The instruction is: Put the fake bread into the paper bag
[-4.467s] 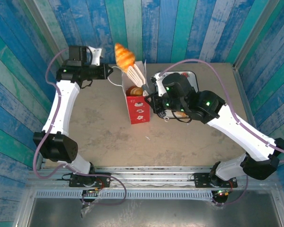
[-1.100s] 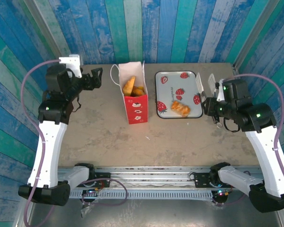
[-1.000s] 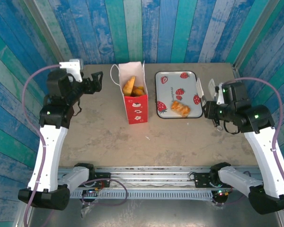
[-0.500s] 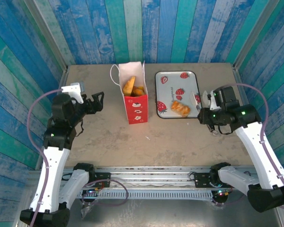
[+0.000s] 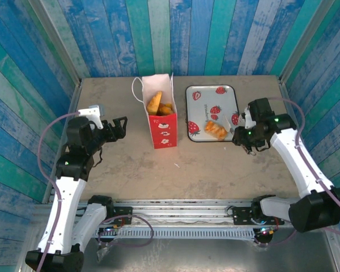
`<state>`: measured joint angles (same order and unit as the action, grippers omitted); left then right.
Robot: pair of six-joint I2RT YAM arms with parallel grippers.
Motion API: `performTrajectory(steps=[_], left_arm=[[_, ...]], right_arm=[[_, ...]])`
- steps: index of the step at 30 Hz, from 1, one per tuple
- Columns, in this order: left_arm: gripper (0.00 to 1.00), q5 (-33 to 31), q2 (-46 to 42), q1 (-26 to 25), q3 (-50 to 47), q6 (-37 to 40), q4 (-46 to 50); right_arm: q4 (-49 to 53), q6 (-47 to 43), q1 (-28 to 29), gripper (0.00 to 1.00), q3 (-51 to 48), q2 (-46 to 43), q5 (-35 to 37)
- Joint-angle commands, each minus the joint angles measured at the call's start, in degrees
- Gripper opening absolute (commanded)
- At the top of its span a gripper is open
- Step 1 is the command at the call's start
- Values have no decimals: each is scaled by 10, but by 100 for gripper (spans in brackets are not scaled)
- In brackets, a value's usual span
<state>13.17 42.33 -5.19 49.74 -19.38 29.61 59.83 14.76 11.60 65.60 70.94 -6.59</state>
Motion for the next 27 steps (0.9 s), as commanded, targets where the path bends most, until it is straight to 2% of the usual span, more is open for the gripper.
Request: performTrajectory(steps=[1,4,15,27], left_arm=[[94,4,2,2,0,-3,-13],[94,5,4,2,-4,-4,-17],[94,4,13,2,0,1,-17],[94,3,16,2,6,2,-15]], right_arm=[[-8,-33,-14,58,-3,14,-32],[-9,-49,-28,61,-3,28,-48],[-18,-85,-58,61,-5,66,-121],[-27,-78,-84,58,-32,86,-123]])
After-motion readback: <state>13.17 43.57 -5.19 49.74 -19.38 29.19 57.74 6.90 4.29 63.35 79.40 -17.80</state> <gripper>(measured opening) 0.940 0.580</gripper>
